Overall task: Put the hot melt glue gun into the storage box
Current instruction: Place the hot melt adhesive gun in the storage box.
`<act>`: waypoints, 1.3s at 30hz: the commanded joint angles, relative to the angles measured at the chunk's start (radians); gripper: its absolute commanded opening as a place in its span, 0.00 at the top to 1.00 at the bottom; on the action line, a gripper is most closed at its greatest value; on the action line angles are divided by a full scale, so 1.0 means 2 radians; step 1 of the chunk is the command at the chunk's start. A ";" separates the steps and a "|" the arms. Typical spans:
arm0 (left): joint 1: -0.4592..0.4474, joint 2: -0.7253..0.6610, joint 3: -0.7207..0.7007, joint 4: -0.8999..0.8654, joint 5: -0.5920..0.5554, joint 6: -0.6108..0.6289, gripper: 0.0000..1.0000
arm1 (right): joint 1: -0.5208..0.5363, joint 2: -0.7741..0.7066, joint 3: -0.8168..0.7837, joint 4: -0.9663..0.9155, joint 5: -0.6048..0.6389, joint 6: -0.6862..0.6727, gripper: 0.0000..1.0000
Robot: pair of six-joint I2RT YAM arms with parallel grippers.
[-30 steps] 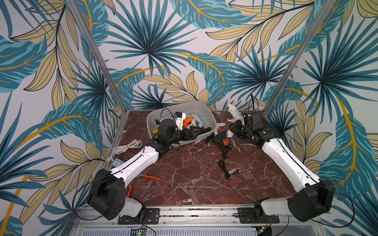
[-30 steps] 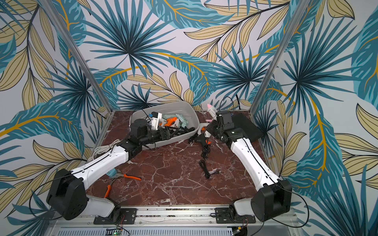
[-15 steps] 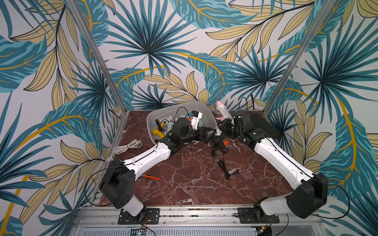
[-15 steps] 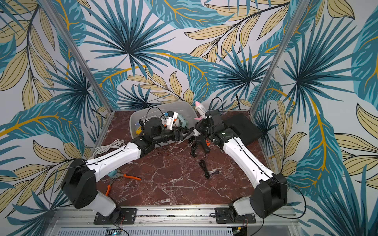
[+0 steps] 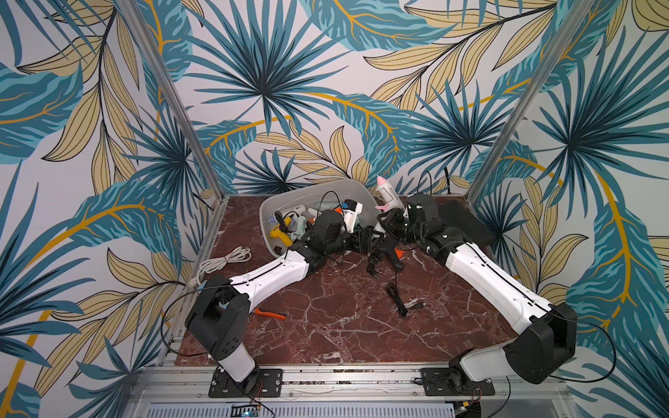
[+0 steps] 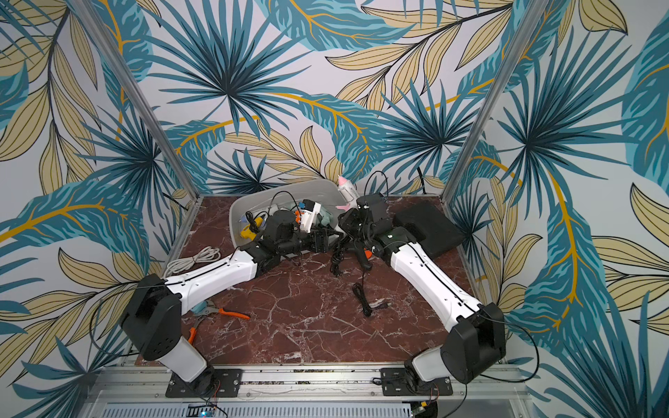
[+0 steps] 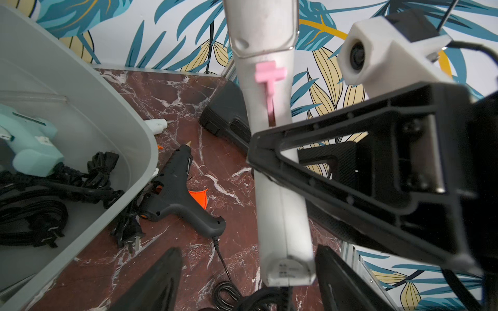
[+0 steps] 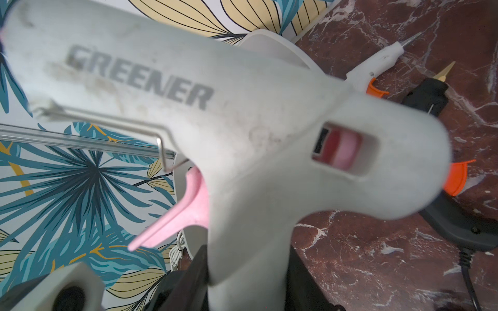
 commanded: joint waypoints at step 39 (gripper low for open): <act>0.151 -0.041 0.055 -0.026 0.045 -0.055 1.00 | 0.010 0.006 0.083 -0.008 -0.027 -0.113 0.03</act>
